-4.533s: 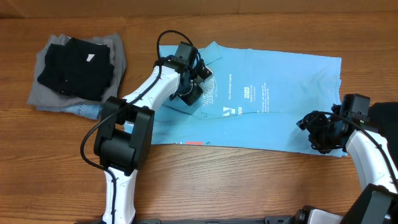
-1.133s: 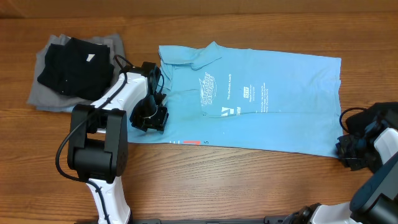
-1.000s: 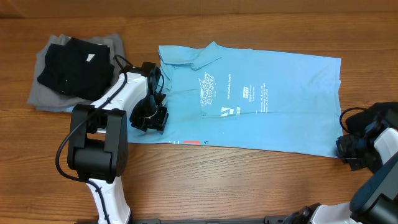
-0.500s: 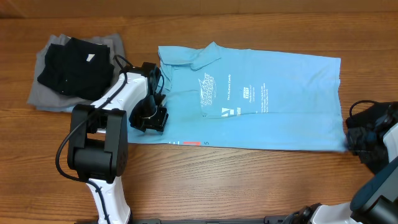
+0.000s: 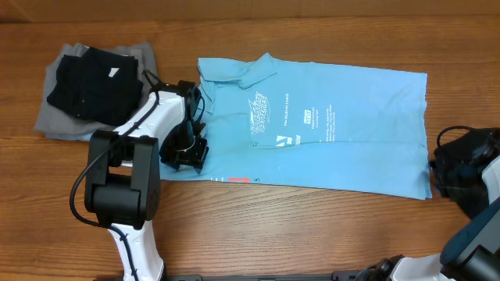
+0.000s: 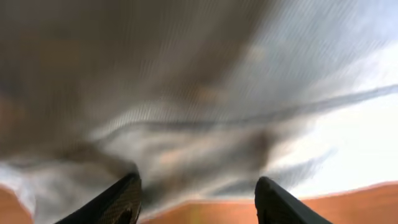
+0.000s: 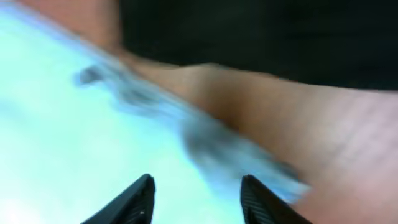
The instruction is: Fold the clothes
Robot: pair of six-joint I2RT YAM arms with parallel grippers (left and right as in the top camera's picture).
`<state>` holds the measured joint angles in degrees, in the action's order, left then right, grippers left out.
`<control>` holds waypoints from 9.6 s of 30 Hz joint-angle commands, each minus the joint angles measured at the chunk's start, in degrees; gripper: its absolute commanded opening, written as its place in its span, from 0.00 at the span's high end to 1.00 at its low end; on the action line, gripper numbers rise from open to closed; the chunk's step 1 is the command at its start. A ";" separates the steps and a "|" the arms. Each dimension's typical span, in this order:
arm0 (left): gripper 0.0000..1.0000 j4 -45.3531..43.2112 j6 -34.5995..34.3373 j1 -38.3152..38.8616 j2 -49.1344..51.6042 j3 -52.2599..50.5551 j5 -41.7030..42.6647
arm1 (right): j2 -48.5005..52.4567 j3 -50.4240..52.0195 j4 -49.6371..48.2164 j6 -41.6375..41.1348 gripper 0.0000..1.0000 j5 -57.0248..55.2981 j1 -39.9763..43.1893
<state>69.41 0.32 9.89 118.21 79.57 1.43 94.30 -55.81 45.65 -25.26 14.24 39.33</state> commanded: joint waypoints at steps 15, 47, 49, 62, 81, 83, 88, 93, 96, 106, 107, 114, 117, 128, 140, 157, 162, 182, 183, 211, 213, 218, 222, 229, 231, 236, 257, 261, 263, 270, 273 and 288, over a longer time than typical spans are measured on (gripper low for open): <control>0.16 -19.96 10.36 5.70 -1.33 22.60 9.94 | -7.52 -11.87 -0.66 11.78 0.35 25.29 -11.30; 0.96 -41.29 17.22 7.34 13.18 24.39 -3.52 | -7.52 -11.76 -2.84 7.08 0.36 7.69 -14.32; 0.96 -40.41 17.07 7.34 11.69 24.94 -3.56 | -7.50 -11.76 -4.79 2.27 0.36 4.42 -14.29; 0.96 -29.88 15.87 7.45 4.24 25.31 -3.34 | 6.93 -11.93 -32.24 1.27 0.32 0.68 -14.29; 0.42 -21.20 13.09 7.34 2.08 30.08 -7.65 | 12.28 -23.23 -14.29 4.46 0.29 8.96 -11.85; 0.42 -14.69 11.08 7.34 0.79 32.98 -7.63 | 7.98 -24.28 -8.33 4.20 0.30 10.56 -11.37; 0.47 4.15 7.72 7.34 -2.69 36.63 -7.56 | -2.40 -24.57 7.21 4.24 0.27 11.08 -10.97; 0.49 17.07 0.48 6.08 -3.37 36.24 -7.10 | -5.55 -24.26 23.10 4.17 0.25 3.72 -11.08; 0.55 20.17 -1.84 3.74 -3.37 31.80 -3.17 | -5.44 -20.31 26.05 3.93 0.48 -0.09 -10.71; 0.90 0.76 -3.26 -3.08 -3.37 0.83 10.45 | -5.29 4.57 3.43 -3.02 0.94 -0.63 -10.58; 0.91 -3.78 -3.85 -3.37 -3.34 -2.71 10.43 | -5.25 7.45 -1.09 -3.69 0.95 -0.50 -10.60; 0.94 -21.79 -8.72 -3.89 -3.34 -15.50 7.78 | -5.25 19.61 -19.39 -8.07 0.95 -0.90 -10.58; 0.96 -20.65 -9.55 -3.89 -3.34 -16.74 7.06 | -5.25 23.21 -20.50 -12.15 0.96 -5.66 -10.32; 0.96 -5.35 -10.01 -9.97 -6.01 -16.74 4.00 | -9.25 16.33 4.15 -15.63 0.96 -18.69 -1.75; 0.82 0.81 -8.76 -12.92 -24.65 -15.54 1.05 | -14.19 9.64 5.62 -4.02 0.69 -7.32 -1.75; 0.30 -40.24 9.81 12.85 -14.27 -9.27 -1.66 | -13.86 -5.40 2.40 3.85 0.44 19.98 -1.77; 0.25 -48.22 15.67 12.85 -7.10 -6.16 -5.27 | -13.86 -5.38 -2.10 -0.83 0.42 19.98 -1.81; 0.96 -40.57 15.74 12.52 -2.51 5.55 -8.07 | -8.20 -5.33 -18.32 -4.98 0.39 9.77 -4.13; 0.96 -38.12 15.76 12.52 -2.51 8.00 -8.09 | -6.27 -5.33 -20.15 -4.70 0.40 9.77 -4.13; 0.96 -13.70 8.20 10.95 -2.51 22.84 -13.44 | 21.88 -10.64 -39.58 9.03 0.38 -3.02 -10.69; 0.96 -13.68 8.20 10.97 -2.51 22.84 -13.38 | 22.58 -10.64 -40.68 9.05 0.39 -4.83 -10.78; 0.96 -13.88 8.22 11.04 -2.51 22.84 -12.31 | 23.21 -10.64 -42.03 10.34 0.45 -3.98 -11.58; 0.96 -13.94 8.20 11.04 -2.51 22.84 -11.43 | 23.91 -10.64 -42.16 12.02 0.49 -2.23 -13.46; 0.96 -13.94 8.20 11.02 -2.51 22.84 -11.45 | 24.30 -10.67 -41.27 12.00 0.76 -2.86 -14.14; 0.96 -13.94 8.22 11.02 -2.51 22.84 -11.47 | 23.91 -10.71 -41.31 11.89 0.86 -2.84 -13.64; 0.96 -13.75 8.20 11.02 -2.51 22.84 -11.47 | 19.65 -11.45 -38.88 10.03 0.96 -1.86 -12.41; 0.94 2.27 2.19 11.02 -6.69 22.99 -10.03 | 5.27 -11.45 -15.52 0.98 0.96 -1.46 -5.22; 0.90 5.03 2.21 11.02 -6.69 22.97 -6.88 | 3.61 -11.45 -10.16 1.22 0.96 -0.46 -3.04; 0.88 6.03 2.21 11.02 -6.69 22.97 -5.97 | 2.86 -11.45 -7.28 1.22 0.96 -0.02 -2.89; 0.84 11.06 2.16 11.02 -6.67 22.64 -5.79 | 2.16 -11.45 6.14 0.22 0.96 -6.82 -2.89; 0.84 11.63 2.21 11.02 -6.67 22.53 -5.81 | 2.16 -11.45 8.61 -0.52 0.96 -10.01 -2.82; 0.48 -6.29 2.25 11.28 -6.56 4.31 3.89 | 2.16 -11.45 6.05 -0.52 0.96 -6.01 -2.89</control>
<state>67.55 2.87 20.99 112.73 87.66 3.90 98.08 -66.41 52.16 -25.47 7.55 36.53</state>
